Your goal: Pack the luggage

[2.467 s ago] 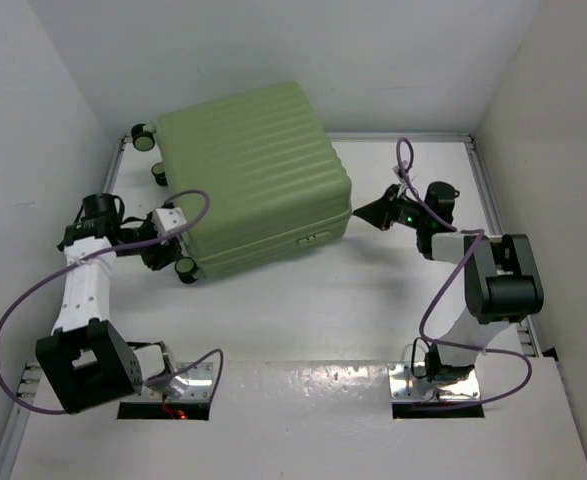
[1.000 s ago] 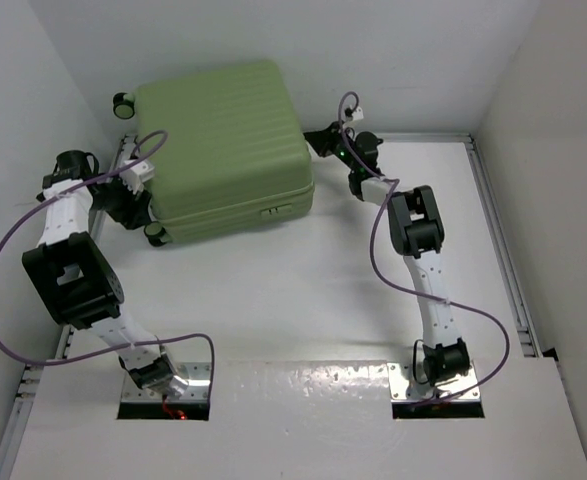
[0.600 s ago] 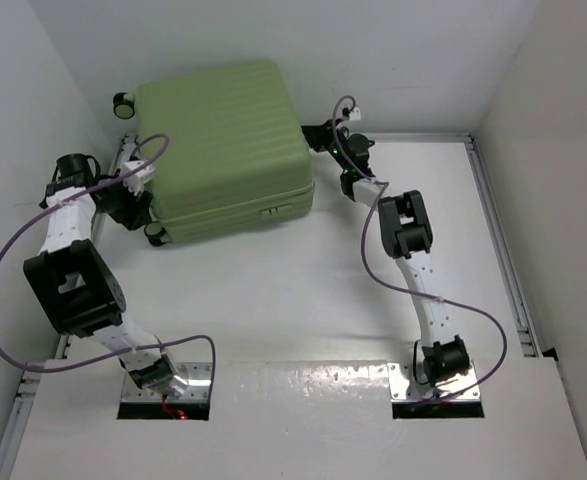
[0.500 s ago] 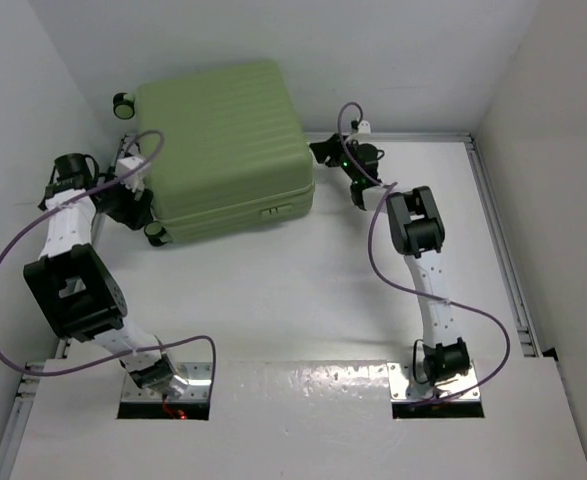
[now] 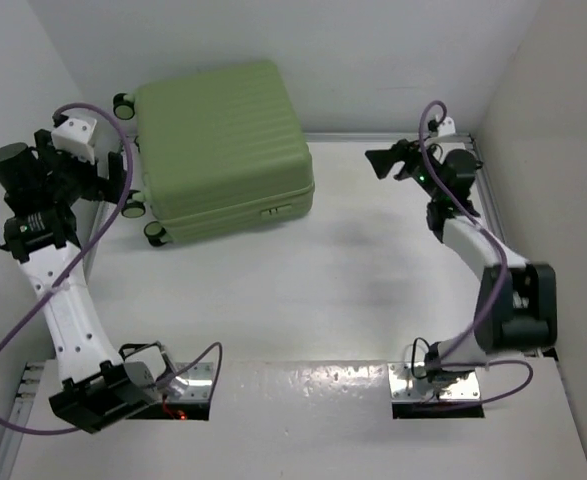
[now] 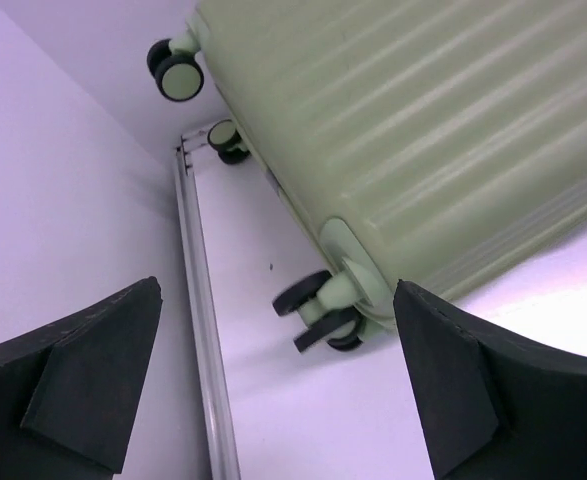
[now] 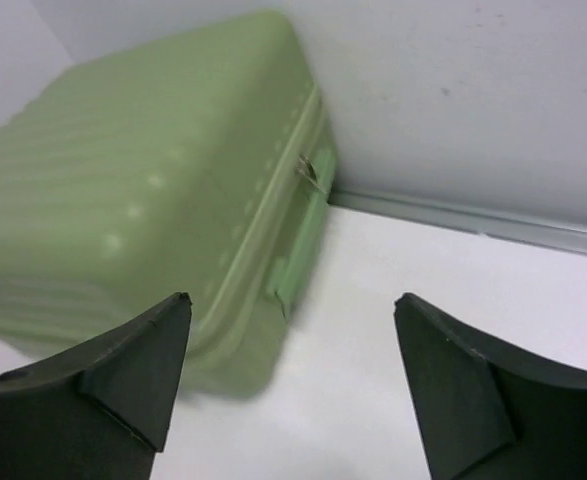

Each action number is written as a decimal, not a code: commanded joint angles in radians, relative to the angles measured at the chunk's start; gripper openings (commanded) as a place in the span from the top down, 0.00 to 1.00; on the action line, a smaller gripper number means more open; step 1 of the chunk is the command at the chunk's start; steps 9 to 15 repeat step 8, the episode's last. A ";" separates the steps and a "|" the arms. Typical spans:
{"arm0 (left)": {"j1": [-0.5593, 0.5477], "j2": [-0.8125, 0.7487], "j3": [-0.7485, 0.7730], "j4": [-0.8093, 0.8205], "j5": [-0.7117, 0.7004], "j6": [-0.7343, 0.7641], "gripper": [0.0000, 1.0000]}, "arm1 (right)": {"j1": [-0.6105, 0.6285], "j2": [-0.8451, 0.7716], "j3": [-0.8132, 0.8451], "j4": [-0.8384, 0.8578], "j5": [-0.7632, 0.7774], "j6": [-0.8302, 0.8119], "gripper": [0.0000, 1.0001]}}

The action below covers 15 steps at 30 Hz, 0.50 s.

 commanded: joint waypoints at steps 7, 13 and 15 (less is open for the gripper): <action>0.001 -0.170 -0.236 -0.040 -0.041 -0.117 0.00 | -0.134 -0.505 -0.053 -0.874 -0.077 -0.300 0.00; 0.001 -0.179 -0.236 -0.028 -0.041 -0.126 0.00 | -0.159 -0.560 -0.042 -0.901 -0.083 -0.309 0.00; 0.001 -0.179 -0.236 -0.028 -0.041 -0.126 0.00 | -0.159 -0.560 -0.042 -0.901 -0.083 -0.309 0.00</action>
